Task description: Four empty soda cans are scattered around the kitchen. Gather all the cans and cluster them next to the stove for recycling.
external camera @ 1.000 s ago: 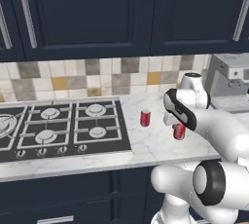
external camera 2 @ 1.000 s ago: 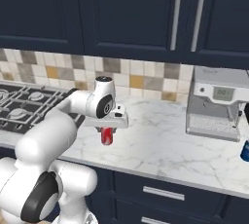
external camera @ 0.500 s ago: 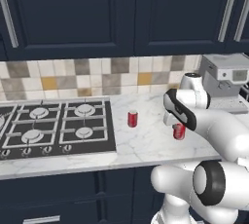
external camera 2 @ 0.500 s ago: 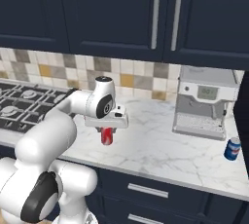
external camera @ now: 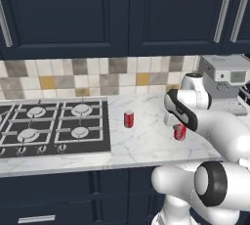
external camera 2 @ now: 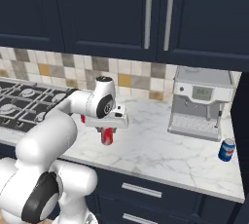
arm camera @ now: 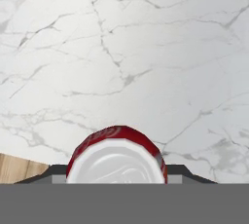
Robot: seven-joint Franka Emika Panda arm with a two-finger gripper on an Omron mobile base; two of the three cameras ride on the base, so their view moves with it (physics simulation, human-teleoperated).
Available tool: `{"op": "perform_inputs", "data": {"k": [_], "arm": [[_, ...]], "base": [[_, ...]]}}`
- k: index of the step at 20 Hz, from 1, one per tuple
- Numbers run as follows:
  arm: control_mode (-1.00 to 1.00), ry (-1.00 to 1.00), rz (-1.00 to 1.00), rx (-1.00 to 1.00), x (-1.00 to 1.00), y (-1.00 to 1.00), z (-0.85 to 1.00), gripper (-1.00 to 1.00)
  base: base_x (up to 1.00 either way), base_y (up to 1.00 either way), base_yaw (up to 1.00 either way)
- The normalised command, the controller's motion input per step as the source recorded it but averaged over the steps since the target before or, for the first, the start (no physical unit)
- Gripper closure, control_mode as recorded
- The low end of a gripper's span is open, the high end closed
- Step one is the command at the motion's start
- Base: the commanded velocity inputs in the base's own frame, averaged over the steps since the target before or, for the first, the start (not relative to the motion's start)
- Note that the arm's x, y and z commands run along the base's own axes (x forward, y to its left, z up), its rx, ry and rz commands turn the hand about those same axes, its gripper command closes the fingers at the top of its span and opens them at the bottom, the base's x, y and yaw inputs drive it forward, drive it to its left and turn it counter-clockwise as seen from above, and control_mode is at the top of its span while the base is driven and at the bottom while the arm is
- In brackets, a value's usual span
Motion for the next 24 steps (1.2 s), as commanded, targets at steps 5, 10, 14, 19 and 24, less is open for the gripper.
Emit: {"op": "perform_inputs", "data": {"k": [5, 10, 14, 19, 24], "arm": [[1.0, 0.0, 0.0, 0.0, 0.0, 0.0, 0.0, 1.0], [1.0, 0.0, 0.0, 0.0, 0.0, 0.0, 0.0, 1.0], [1.0, 0.0, 0.0, 0.0, 0.0, 0.0, 0.0, 1.0], [-1.0, 0.0, 0.0, 0.0, 0.0, 0.0, 0.0, 1.0], [-1.0, -0.02, 0.0, -0.03, 0.13, 0.28, 0.01, 1.0]], "base": [[0.02, -0.08, 0.01], [0.0, 0.0, 0.0], [0.0, 0.0, 0.0], [0.0, 0.0, 0.0], [0.0, 0.0, 0.0]]}}
